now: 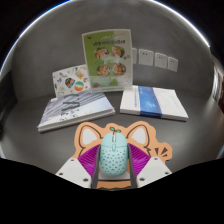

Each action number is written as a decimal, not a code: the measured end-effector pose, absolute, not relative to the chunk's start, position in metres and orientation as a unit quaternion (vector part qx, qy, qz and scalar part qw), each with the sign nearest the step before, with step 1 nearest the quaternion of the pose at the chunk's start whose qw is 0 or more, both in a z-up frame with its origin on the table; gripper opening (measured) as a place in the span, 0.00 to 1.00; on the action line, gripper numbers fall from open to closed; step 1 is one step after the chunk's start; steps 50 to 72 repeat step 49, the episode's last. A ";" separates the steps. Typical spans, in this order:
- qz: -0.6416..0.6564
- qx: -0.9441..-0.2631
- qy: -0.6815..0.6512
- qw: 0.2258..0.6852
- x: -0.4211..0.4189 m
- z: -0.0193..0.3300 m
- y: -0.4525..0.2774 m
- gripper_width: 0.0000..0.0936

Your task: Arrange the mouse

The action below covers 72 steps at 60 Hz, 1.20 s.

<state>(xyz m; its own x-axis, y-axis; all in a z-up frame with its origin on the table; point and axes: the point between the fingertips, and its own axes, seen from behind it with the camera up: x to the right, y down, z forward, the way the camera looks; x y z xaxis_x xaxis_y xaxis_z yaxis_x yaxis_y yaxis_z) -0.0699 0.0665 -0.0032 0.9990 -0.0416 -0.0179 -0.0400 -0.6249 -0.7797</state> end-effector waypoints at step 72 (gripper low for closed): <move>0.043 -0.866 -0.067 0.494 -0.067 0.058 -0.017 0.90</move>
